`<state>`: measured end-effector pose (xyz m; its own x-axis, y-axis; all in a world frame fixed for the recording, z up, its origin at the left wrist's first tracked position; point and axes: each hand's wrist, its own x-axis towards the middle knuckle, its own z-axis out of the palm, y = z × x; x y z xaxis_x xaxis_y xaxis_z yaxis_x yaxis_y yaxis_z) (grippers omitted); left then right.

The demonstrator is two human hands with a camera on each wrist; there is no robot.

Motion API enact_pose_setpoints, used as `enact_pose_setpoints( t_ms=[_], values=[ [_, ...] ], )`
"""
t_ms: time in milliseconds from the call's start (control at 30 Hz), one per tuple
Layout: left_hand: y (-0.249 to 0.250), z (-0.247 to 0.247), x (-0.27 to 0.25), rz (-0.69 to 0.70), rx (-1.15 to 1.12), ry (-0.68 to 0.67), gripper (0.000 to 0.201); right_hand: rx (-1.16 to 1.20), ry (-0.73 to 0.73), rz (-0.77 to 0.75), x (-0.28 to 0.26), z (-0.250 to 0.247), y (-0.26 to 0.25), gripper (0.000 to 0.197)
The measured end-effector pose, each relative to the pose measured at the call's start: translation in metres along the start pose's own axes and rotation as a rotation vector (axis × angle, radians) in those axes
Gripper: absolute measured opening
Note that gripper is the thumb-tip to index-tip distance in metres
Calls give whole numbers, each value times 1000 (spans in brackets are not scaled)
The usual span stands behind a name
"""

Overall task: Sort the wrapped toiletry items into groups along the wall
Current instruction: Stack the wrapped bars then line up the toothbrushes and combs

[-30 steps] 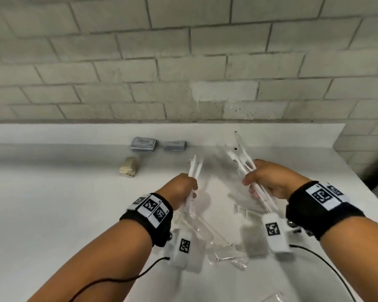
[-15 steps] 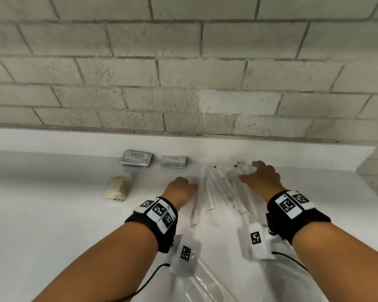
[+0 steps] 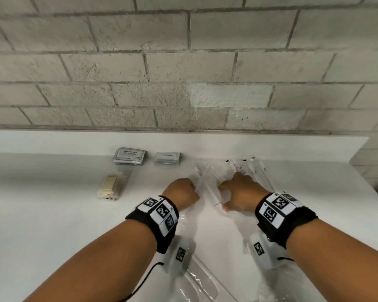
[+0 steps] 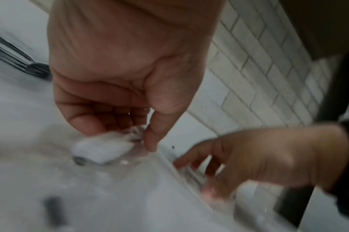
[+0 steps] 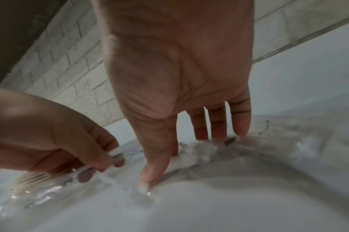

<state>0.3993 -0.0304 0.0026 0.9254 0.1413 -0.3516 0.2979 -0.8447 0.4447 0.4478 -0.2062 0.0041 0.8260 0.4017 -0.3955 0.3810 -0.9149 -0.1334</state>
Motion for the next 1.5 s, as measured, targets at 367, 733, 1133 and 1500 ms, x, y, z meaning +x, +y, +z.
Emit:
enact_pose_setpoints(
  t_ms=[367, 733, 1133, 1500],
  values=[
    [-28, -29, 0, 399, 384, 328, 48, 47, 279, 124, -7, -8, 19, 27],
    [-19, 23, -32, 242, 237, 149, 60, 37, 89, 141, -10, 6, -25, 25],
    [-18, 16, -20, 193, 310, 65, 64, 658, -184, 418, 11, -4, -9, 33],
    [-22, 13, -12, 230, 307, -58, 67, 316, 143, 230, 9, 3, -42, 19]
  ],
)
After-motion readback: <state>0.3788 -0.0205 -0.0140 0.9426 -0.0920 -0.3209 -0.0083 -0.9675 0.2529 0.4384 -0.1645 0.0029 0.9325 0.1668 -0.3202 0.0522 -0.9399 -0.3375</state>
